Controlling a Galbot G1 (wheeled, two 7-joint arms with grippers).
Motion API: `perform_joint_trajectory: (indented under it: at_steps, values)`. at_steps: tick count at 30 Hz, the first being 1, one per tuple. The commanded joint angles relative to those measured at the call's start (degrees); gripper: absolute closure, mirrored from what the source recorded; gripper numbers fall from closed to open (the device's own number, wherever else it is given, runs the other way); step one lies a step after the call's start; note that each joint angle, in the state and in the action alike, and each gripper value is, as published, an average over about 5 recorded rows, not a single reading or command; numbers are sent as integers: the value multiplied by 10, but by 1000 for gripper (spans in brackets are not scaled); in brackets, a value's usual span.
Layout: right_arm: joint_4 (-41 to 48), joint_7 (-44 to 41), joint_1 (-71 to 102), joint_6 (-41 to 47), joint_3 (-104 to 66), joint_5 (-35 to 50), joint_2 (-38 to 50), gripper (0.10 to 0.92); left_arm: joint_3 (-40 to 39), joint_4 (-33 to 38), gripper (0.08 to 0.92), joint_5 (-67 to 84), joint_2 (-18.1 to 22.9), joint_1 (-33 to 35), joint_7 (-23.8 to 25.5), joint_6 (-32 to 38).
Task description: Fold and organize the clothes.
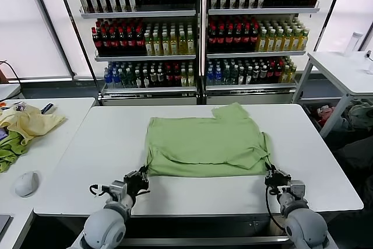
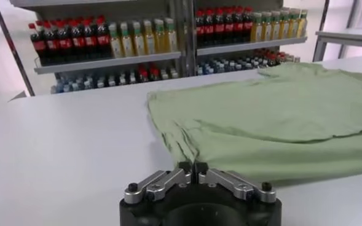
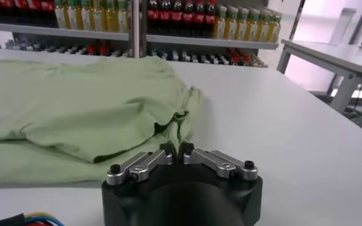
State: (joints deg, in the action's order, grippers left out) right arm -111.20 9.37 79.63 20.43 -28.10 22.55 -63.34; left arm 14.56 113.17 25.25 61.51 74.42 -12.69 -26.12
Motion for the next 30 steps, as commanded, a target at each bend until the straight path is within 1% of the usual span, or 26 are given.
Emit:
perform_joint_trajectory:
  at_steps: [1,4,8,10,14,16,18,22,26,30]
  values:
    - [-107,-1,127,-3,-35,-49,-15,865,79,103,895,-6,-14,169,3,-8]
    - [-127,-3,156,-4,-47,-61,-20,865,95,116,895,-6,-24,188,6,-13]
    - [-138,5,170,0,-53,-80,-26,861,107,129,895,-12,-32,197,10,-24]
    - [-141,13,169,-3,-55,-85,-29,835,106,132,895,-14,-33,197,11,-30]
    - [-158,15,162,-21,-59,-82,-29,732,104,136,884,-12,-31,189,7,-30]
    - [-165,10,154,-25,-59,-74,-22,671,103,136,850,-8,-31,179,1,-23]
    - [-166,7,136,-27,-57,-63,-14,611,103,131,791,-1,-33,162,-7,-13]
    - [-141,9,66,-20,-45,-43,-10,507,91,99,678,17,-35,104,-19,5]
    - [-85,17,-45,0,-19,-20,-8,395,67,40,566,36,-25,17,-29,11]
    - [1,28,-161,39,22,50,4,283,28,-21,445,49,-23,-74,-34,9]
